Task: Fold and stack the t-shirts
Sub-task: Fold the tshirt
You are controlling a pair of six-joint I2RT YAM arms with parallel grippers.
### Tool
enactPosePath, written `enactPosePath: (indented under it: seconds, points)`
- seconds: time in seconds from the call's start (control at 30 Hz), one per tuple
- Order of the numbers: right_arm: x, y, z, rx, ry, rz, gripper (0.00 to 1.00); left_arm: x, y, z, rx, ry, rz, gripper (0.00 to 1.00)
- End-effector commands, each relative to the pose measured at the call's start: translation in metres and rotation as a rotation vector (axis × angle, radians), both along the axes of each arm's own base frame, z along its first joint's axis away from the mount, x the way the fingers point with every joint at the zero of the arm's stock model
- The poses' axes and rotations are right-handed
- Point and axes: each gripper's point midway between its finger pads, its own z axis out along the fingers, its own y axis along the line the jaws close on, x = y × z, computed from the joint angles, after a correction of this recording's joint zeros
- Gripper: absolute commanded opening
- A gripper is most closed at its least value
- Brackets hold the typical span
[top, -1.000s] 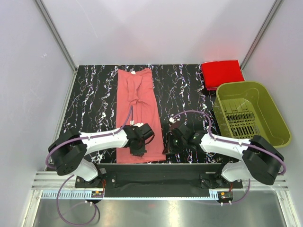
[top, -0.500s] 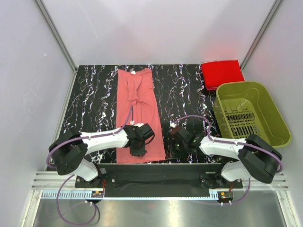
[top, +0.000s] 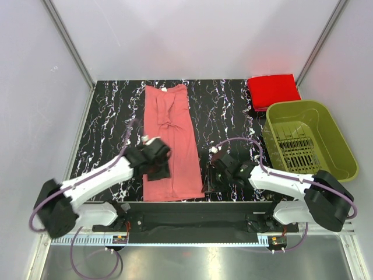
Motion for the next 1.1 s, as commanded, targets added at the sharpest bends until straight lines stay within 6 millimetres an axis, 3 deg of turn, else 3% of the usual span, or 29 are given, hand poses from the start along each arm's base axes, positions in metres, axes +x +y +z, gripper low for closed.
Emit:
enactPosePath:
  seconds: [0.0, 0.03, 0.2, 0.37, 0.57, 0.77, 0.9, 1.07]
  points:
    - [0.004, 0.002, 0.000, -0.020, -0.003, -0.028, 0.36, -0.020, 0.039, -0.020, -0.039, 0.072, 0.073, 0.50]
    - [0.005, 0.002, -0.001, -0.026, -0.004, -0.028, 0.36, -0.032, 0.048, -0.035, -0.039, 0.099, 0.085, 0.53]
    - [0.008, 0.005, -0.017, -0.061, 0.021, -0.021, 0.37, -0.049, 0.070, -0.051, -0.048, 0.104, 0.182, 0.55]
    - [0.007, 0.006, -0.028, -0.074, 0.036, -0.022, 0.34, -0.054, 0.092, -0.060, 0.040, 0.109, 0.283, 0.55]
    - [0.006, 0.008, -0.029, -0.063, 0.042, -0.015, 0.28, -0.060, 0.104, -0.060, 0.135, 0.104, 0.293, 0.53]
    - [0.003, 0.006, -0.031, -0.071, 0.053, -0.004, 0.17, -0.067, 0.091, -0.070, 0.094, 0.134, 0.277, 0.52]
    - [0.001, 0.004, -0.031, -0.072, 0.049, 0.005, 0.00, -0.071, 0.090, -0.077, 0.072, 0.138, 0.286, 0.47]
    - [0.001, 0.006, -0.030, -0.056, 0.046, 0.005, 0.00, -0.075, 0.090, -0.084, 0.070, 0.157, 0.286, 0.44]
